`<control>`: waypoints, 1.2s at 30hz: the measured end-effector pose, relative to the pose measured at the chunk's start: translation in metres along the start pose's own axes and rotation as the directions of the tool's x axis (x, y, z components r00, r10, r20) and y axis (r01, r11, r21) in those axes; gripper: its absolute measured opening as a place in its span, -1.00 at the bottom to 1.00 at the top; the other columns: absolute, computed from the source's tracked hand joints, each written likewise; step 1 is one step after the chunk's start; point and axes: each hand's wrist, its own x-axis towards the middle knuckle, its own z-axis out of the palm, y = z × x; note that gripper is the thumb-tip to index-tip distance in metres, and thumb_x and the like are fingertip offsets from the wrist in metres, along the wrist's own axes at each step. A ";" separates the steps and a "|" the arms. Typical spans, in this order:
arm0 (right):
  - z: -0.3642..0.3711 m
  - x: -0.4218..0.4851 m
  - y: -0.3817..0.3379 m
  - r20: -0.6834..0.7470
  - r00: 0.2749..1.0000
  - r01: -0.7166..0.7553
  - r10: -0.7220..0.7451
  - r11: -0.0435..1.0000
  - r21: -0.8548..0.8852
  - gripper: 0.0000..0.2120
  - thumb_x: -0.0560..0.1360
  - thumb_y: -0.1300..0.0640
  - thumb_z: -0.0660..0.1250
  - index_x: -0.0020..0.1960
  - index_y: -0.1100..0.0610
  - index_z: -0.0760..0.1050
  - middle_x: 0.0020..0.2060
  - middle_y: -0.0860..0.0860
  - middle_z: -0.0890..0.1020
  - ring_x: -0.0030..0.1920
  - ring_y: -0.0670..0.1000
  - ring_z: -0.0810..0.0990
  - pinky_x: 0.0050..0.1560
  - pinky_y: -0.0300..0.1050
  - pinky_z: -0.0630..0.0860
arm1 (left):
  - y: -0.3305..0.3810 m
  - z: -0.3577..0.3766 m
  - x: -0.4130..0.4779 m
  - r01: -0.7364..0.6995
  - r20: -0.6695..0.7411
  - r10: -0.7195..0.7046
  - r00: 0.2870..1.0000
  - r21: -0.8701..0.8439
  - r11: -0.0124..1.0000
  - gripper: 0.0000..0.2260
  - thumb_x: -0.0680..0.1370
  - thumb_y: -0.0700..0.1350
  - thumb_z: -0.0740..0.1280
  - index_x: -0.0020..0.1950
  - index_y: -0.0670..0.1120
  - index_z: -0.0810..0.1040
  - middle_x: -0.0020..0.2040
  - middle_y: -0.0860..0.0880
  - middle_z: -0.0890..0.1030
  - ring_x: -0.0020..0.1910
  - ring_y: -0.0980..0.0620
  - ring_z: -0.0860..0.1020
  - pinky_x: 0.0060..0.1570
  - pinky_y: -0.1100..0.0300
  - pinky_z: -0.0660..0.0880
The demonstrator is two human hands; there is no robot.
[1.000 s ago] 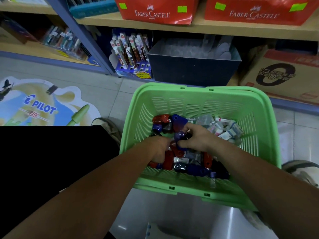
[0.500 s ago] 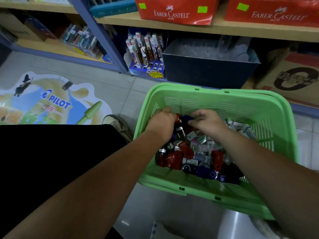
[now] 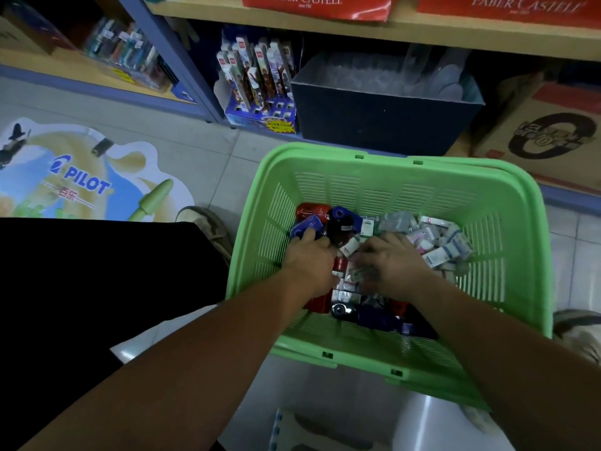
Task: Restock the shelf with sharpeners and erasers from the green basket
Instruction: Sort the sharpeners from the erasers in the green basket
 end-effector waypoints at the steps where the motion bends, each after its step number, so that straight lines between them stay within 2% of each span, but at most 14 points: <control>1: -0.001 0.000 0.001 0.003 1.000 0.000 0.000 1.000 0.003 -0.41 0.46 -0.32 0.43 0.45 -0.18 0.49 0.35 -0.10 0.48 0.42 0.06 0.34 0.54 0.08 0.13 | -0.005 0.001 0.001 -0.017 0.009 0.017 1.000 0.026 1.000 -0.43 0.56 0.29 0.33 0.48 0.04 0.46 0.36 0.02 0.48 0.40 -0.11 0.31 0.35 -0.11 0.34; 6: -0.005 0.001 0.005 -0.096 0.993 -0.053 0.072 0.981 0.188 -0.71 0.56 -0.14 0.42 0.13 0.04 0.61 0.05 -0.04 0.59 0.17 0.04 0.52 0.38 0.03 0.40 | -0.018 -0.005 0.004 0.010 -0.004 -0.011 1.000 -0.154 0.988 -0.64 0.62 0.20 0.33 0.31 0.02 0.58 0.18 0.01 0.57 0.20 -0.04 0.46 0.19 0.00 0.48; 9: -0.013 0.002 0.002 -0.138 0.972 -0.115 0.190 0.898 0.425 -0.77 0.53 -0.09 0.49 -0.04 0.06 0.60 -0.09 -0.02 0.61 -0.07 0.02 0.59 0.09 0.09 0.61 | -0.026 -0.019 0.004 0.105 -0.001 -0.121 0.993 -0.485 0.868 -0.80 0.61 -0.05 0.41 0.23 -0.02 0.58 -0.05 -0.01 0.62 -0.05 -0.03 0.63 -0.04 0.07 0.59; 12: -0.031 0.011 -0.007 -0.112 0.949 -0.190 0.295 0.817 0.545 -0.76 0.50 -0.17 0.50 -0.13 -0.04 0.56 -0.19 -0.08 0.63 -0.19 -0.04 0.62 -0.07 0.02 0.64 | -0.038 -0.037 0.003 0.157 -0.062 -0.246 0.967 -0.614 0.773 -0.81 0.58 -0.05 0.46 0.12 -0.11 0.63 -0.13 -0.06 0.64 -0.11 -0.09 0.65 -0.09 0.05 0.63; 14: -0.043 0.017 -0.014 -0.108 0.935 -0.216 0.338 0.783 0.584 -0.75 0.51 -0.20 0.49 -0.13 -0.05 0.56 -0.24 -0.08 0.65 -0.25 -0.04 0.62 -0.14 -0.02 0.63 | -0.038 -0.047 0.003 0.171 -0.118 -0.338 0.934 -0.682 0.711 -0.78 0.58 -0.09 0.45 0.20 -0.12 0.61 -0.06 -0.11 0.67 -0.08 -0.10 0.66 -0.05 0.02 0.65; 18: -0.057 0.034 -0.028 -0.148 0.899 -0.124 0.412 0.564 0.816 -0.80 0.52 -0.08 0.52 -0.09 0.04 0.63 -0.21 -0.06 0.71 -0.16 -0.01 0.69 -0.12 -0.02 0.65 | -0.030 -0.055 -0.001 0.068 -0.207 -0.453 0.867 -0.852 0.519 -0.64 0.60 -0.24 0.38 0.39 -0.09 0.44 -0.07 -0.01 0.61 -0.07 0.00 0.61 -0.05 0.12 0.60; 19: -0.059 0.037 -0.031 -0.144 0.905 -0.096 0.400 0.523 0.847 -0.84 0.54 -0.04 0.51 -0.03 0.04 0.65 -0.14 -0.08 0.71 -0.09 0.00 0.69 -0.05 -0.05 0.64 | -0.030 -0.055 -0.003 0.049 -0.223 -0.454 0.863 -0.856 0.514 -0.69 0.60 -0.24 0.37 0.32 -0.09 0.45 -0.08 0.00 0.59 -0.09 -0.01 0.60 -0.06 0.11 0.60; 21: -0.062 0.039 -0.032 -0.121 0.914 -0.088 0.388 0.480 0.873 -0.79 0.59 0.05 0.47 0.21 0.06 0.63 0.02 -0.07 0.67 0.06 0.00 0.64 0.07 -0.11 0.55 | -0.028 -0.051 -0.009 0.068 -0.207 -0.366 0.907 -0.787 0.613 -0.85 0.60 -0.22 0.38 0.16 -0.09 0.53 -0.08 -0.03 0.63 -0.12 -0.04 0.63 -0.14 0.09 0.63; 23: -0.059 0.035 -0.027 -0.112 0.914 -0.136 0.389 0.556 0.820 -0.82 0.61 0.13 0.44 0.21 0.05 0.62 0.05 -0.03 0.66 0.08 0.01 0.63 0.06 -0.12 0.50 | -0.023 -0.039 -0.019 0.086 -0.057 -0.172 0.983 -0.689 0.720 -0.87 0.58 -0.19 0.43 0.12 -0.07 0.61 0.00 -0.06 0.67 -0.07 -0.04 0.66 -0.05 0.08 0.65; 26: -0.045 0.018 -0.021 0.018 0.966 -0.226 0.256 0.814 0.535 -0.90 0.58 0.10 0.46 0.08 -0.04 0.61 0.00 -0.04 0.69 -0.05 -0.04 0.65 -0.04 -0.10 0.58 | -0.016 -0.018 -0.028 0.064 0.191 0.035 0.981 -0.485 0.872 -0.65 0.53 -0.11 0.51 0.30 -0.04 0.59 0.17 -0.04 0.65 0.11 -0.02 0.62 0.18 0.07 0.56; 28: -0.028 0.011 -0.027 0.121 0.981 -0.188 0.151 0.890 0.416 -0.77 0.55 0.06 0.46 0.21 -0.06 0.61 0.06 -0.05 0.68 -0.01 -0.03 0.64 0.08 -0.07 0.60 | -0.012 -0.011 -0.029 0.013 0.208 0.057 0.976 -0.321 0.947 -0.55 0.48 -0.06 0.55 0.35 0.00 0.54 0.22 -0.02 0.63 0.18 -0.05 0.60 0.25 0.03 0.53; 30: -0.012 0.006 -0.034 0.088 0.993 -0.104 0.078 0.933 0.346 -0.64 0.53 0.02 0.49 0.31 -0.07 0.58 0.10 -0.05 0.66 0.09 0.01 0.62 0.17 -0.06 0.57 | -0.011 -0.010 -0.028 -0.008 0.218 0.062 0.974 -0.239 0.971 -0.52 0.46 -0.05 0.57 0.35 0.01 0.53 0.21 -0.01 0.61 0.20 -0.05 0.57 0.29 0.02 0.51; 33: -0.002 0.007 -0.043 0.030 0.998 -0.051 0.046 0.976 0.212 -0.45 0.50 -0.17 0.49 0.45 -0.15 0.46 0.21 -0.05 0.60 0.29 0.05 0.52 0.28 0.01 0.54 | -0.014 -0.022 -0.027 0.021 0.270 0.056 0.961 -0.272 0.962 -0.63 0.48 -0.10 0.55 0.26 -0.05 0.61 0.15 -0.04 0.63 0.13 -0.05 0.61 0.25 0.02 0.55; 36: -0.003 0.011 -0.049 0.056 0.996 -0.077 0.070 0.988 0.137 -0.36 0.50 -0.29 0.43 0.53 -0.23 0.35 0.35 -0.07 0.52 0.37 0.07 0.45 0.34 0.03 0.50 | -0.020 -0.049 -0.020 0.041 0.130 0.004 0.991 -0.338 0.940 -0.79 0.55 -0.17 0.47 0.17 -0.06 0.66 0.07 -0.05 0.64 0.02 -0.04 0.64 0.07 0.09 0.59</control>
